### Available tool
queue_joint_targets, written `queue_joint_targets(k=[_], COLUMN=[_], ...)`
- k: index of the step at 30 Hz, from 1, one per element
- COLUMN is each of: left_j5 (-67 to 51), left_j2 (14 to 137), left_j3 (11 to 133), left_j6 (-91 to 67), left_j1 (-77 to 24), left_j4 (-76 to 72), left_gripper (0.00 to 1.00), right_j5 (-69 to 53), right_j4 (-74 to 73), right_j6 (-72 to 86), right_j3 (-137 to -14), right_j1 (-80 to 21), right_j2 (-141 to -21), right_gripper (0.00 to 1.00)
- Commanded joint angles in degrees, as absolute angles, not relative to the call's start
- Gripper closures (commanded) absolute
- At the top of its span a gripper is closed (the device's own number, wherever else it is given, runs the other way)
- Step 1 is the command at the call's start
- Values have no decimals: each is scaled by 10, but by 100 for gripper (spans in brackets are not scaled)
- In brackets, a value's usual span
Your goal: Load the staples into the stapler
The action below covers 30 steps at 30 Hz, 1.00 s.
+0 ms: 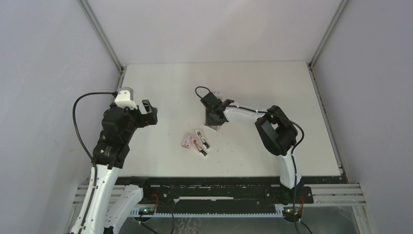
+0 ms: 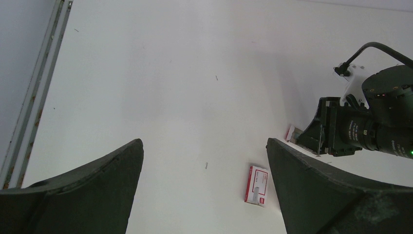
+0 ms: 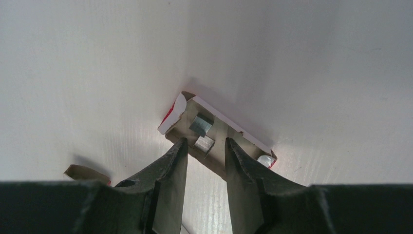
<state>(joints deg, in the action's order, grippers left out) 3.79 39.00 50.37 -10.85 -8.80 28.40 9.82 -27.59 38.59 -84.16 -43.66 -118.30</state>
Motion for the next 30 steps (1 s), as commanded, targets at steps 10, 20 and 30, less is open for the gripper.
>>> queue_joint_targets(k=[10, 20, 30], left_j5=[24, 23, 23], left_j2=[388, 387, 385], left_j3=[489, 490, 490], left_j6=[-105, -106, -106], left_j1=[-83, -83, -83], left_j4=[261, 261, 260], left_gripper=[0, 0, 0], right_j5=[111, 120, 125], right_j4=[-260, -274, -286], right_j6=[406, 401, 394], right_j3=[-864, -864, -867], right_j1=[-443, -446, -448], right_j2=[-1170, -1180, -1185], right_gripper=[68, 70, 71])
